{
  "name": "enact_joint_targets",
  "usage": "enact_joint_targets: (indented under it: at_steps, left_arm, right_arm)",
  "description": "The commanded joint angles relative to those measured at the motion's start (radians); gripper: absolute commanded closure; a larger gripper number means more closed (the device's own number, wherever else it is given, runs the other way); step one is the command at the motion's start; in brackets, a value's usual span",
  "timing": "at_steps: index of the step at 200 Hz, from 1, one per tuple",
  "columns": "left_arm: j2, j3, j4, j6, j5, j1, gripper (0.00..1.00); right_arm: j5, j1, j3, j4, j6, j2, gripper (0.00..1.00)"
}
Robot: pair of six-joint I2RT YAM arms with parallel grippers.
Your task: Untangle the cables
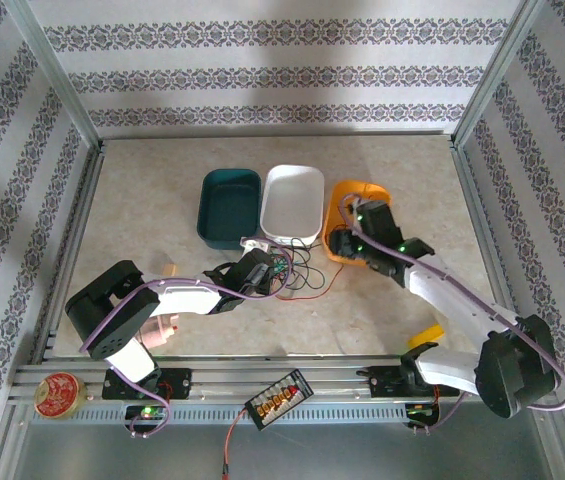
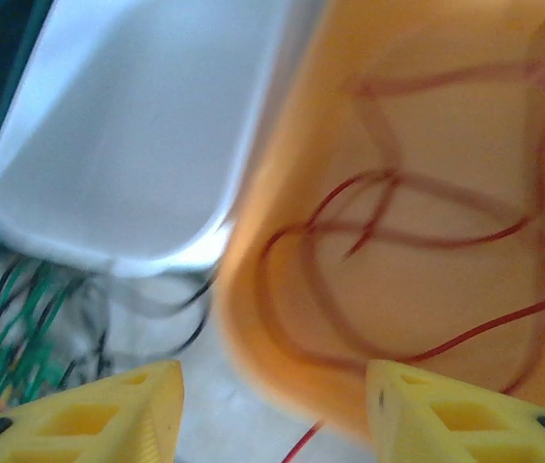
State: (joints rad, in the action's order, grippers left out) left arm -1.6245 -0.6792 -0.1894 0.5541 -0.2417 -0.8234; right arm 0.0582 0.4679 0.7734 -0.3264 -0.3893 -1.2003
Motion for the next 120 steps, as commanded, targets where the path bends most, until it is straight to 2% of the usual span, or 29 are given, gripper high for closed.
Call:
enact_joint_targets:
  at_steps: [1, 22, 46, 90, 120]
  left_arm:
    - [-0.015, -0.022, 0.036, -0.012, -0.022, -0.002, 1.00]
    - [-0.016, -0.027, 0.047, -0.018, -0.026, -0.002, 1.00]
    - [-0.015, -0.025, 0.045, -0.020, -0.031, -0.002, 1.00]
    - [-0.023, -0.026, 0.042, -0.013, -0.031, -0.002, 1.00]
    - [-0.024, -0.022, 0.035, -0.008, -0.029, -0.002, 1.00]
  right_arm:
    - [0.100, 0.071, -0.052, -0.031, 0.009, 0.005, 0.48]
    - [0.101, 0.109, -0.084, -0.043, 0.005, -0.007, 0.48]
    - [0.065, 0.111, -0.103, -0.044, -0.016, -0.028, 0.46]
    - [0.074, 0.135, -0.102, -0.031, -0.037, -0.119, 0.46]
    - [0.024, 0.156, -0.107, -0.033, -0.049, -0.140, 0.44]
